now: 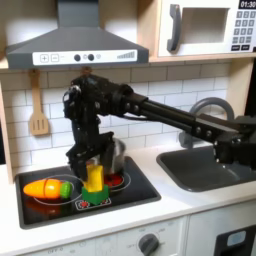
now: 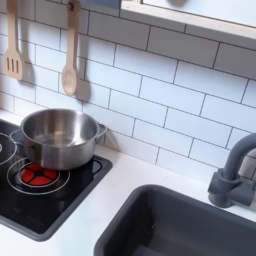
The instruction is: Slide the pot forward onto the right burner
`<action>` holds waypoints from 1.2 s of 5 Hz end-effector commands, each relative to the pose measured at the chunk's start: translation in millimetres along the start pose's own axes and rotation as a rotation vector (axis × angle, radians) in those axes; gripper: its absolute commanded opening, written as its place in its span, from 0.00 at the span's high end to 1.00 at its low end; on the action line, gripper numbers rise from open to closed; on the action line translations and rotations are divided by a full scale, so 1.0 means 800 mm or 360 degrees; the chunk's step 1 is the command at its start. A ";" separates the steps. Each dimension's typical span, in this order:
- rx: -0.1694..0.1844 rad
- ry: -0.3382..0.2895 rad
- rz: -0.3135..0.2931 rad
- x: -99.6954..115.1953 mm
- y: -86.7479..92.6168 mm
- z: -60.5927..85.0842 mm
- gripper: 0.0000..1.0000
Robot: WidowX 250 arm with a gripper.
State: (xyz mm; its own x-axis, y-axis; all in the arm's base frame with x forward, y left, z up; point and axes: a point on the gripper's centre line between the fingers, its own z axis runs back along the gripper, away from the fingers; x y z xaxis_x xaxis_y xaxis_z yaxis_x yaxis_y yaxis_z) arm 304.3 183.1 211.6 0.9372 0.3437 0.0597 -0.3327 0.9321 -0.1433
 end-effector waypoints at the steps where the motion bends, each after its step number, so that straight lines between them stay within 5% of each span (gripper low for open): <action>1: 0.0026 -0.0014 -0.0006 -0.001 0.008 0.004 0.00; 6: 0.0020 -0.0004 -0.0018 0.005 -0.011 -0.006 0.00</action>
State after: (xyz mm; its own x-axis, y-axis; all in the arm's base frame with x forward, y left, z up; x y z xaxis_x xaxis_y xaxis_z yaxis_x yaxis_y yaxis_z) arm 309.7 177.8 208.1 0.9400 0.3353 0.0626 -0.3256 0.9368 -0.1276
